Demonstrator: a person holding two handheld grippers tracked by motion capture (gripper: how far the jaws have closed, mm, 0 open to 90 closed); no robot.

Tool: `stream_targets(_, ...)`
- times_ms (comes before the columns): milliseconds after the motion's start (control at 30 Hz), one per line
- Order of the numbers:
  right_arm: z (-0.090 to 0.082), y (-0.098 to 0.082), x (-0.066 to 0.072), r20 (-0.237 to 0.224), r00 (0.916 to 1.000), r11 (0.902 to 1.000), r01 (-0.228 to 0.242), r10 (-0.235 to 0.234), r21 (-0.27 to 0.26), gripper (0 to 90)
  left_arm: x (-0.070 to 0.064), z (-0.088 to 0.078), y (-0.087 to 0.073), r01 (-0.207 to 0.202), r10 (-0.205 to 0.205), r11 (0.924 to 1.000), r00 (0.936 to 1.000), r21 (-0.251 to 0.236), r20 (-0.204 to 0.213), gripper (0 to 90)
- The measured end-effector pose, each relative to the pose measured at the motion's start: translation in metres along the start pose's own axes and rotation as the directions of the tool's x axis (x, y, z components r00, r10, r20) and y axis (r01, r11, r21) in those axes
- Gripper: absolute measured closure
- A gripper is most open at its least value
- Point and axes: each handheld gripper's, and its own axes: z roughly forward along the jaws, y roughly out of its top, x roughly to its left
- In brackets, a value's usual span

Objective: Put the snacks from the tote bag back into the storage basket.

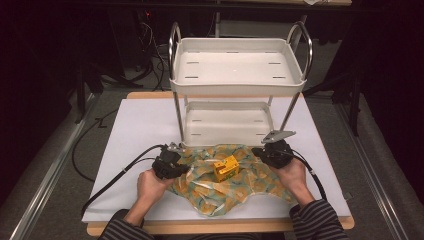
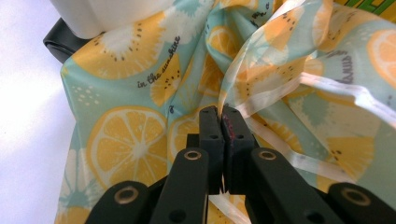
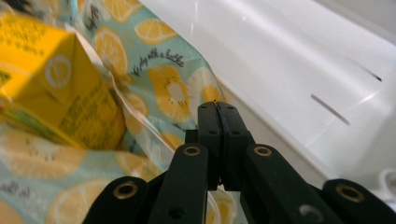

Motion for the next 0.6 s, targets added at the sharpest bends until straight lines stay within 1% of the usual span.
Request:
stream_targets(33,-0.001,-0.001,0.000,0.006,0.9999,0.9999,0.010,-0.010,0.012,90.0,0.000,-0.001,0.000,-0.001,0.001,1.0000,1.0000,-0.002,0.001,88.6)
stream_targets(100,-0.003,-0.005,0.001,0.013,0.9999,0.9997,0.009,-0.010,0.023,90.0,0.000,-0.002,0.001,-0.002,0.002,1.0000,1.0000,-0.009,0.002,88.9)
stream_targets(167,-0.006,-0.008,-0.001,0.018,0.9998,0.9998,0.005,-0.005,0.019,90.0,0.000,-0.001,0.001,0.006,-0.006,0.9999,1.0000,-0.009,0.001,89.1)
stream_targets(200,-0.007,-0.009,-0.003,0.015,0.9999,0.9998,-0.001,0.000,0.020,90.0,0.000,-0.001,0.001,0.005,-0.005,0.9999,1.0000,-0.012,-0.008,89.2)
stream_targets(267,-0.008,-0.012,-0.006,0.021,0.9997,0.9992,-0.011,0.011,0.037,90.0,-0.001,-0.002,0.001,0.003,-0.004,0.9996,0.9998,-0.027,-0.018,89.1)
stream_targets(300,-0.006,-0.014,-0.006,0.023,0.9996,0.9985,-0.020,0.019,0.052,90.0,-0.001,-0.003,0.001,0.006,-0.007,0.9993,0.9998,-0.036,-0.021,89.2)
stream_targets(333,-0.004,-0.015,-0.007,0.035,0.9993,0.9974,-0.014,0.012,0.071,90.0,-0.001,-0.003,0.001,0.002,-0.003,0.9992,0.9997,-0.040,-0.025,89.3)
stream_targets(467,0.006,-0.022,-0.010,0.050,0.9987,0.9907,-0.015,0.008,0.135,90.0,0.001,0.000,0.001,0.008,-0.009,0.9995,0.9994,-0.030,-0.034,89.3)
stream_targets(600,0.021,-0.029,-0.014,0.046,0.9986,0.9771,-0.037,0.027,0.210,90.0,0.001,0.001,0.001,0.014,-0.015,0.9994,0.9994,-0.031,-0.032,89.3)
